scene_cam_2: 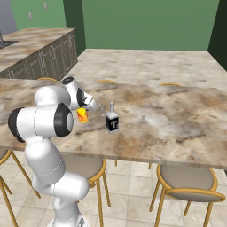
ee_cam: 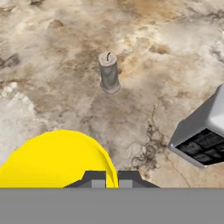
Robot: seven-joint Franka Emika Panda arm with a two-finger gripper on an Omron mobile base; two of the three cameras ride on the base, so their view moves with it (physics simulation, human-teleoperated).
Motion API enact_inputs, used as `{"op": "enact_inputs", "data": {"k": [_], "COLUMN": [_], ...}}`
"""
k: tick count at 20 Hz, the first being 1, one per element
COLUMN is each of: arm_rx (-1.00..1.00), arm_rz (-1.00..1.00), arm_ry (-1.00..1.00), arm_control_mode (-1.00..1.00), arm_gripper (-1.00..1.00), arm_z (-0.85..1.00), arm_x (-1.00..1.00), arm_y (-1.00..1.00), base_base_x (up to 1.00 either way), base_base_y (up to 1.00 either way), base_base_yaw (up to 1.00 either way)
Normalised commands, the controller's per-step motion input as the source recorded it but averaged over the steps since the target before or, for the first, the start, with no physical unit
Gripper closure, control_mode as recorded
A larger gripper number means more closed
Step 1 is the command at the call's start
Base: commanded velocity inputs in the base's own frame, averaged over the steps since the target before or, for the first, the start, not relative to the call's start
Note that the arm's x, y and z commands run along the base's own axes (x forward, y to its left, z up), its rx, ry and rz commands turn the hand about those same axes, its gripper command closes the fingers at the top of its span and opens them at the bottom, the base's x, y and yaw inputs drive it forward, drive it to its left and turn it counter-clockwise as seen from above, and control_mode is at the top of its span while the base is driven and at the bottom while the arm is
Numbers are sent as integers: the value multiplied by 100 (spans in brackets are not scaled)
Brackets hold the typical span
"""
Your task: Open the cabinet directly in front. Then move the liquor and the cup to the dining counter with the candle on it.
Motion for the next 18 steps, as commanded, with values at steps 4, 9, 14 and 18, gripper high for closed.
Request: {"op": "enact_inputs", "data": {"k": [4,9,14,18], "arm_rx": [0,0,0,0], "arm_rz": [0,0,0,0], "arm_ry": [-1,-2,-1,-1], "arm_control_mode": [-100,-100,-100,-100], "arm_gripper": [100,100,100,100], "arm_z": [-12,-15,-13,-10], "arm_x": [29,35,22,14], "arm_y": [0,0,0,0], "base_base_x": [0,0,0,0], "base_base_y": [0,0,0,0], "base_base_yaw": [0,0,0,0]}}
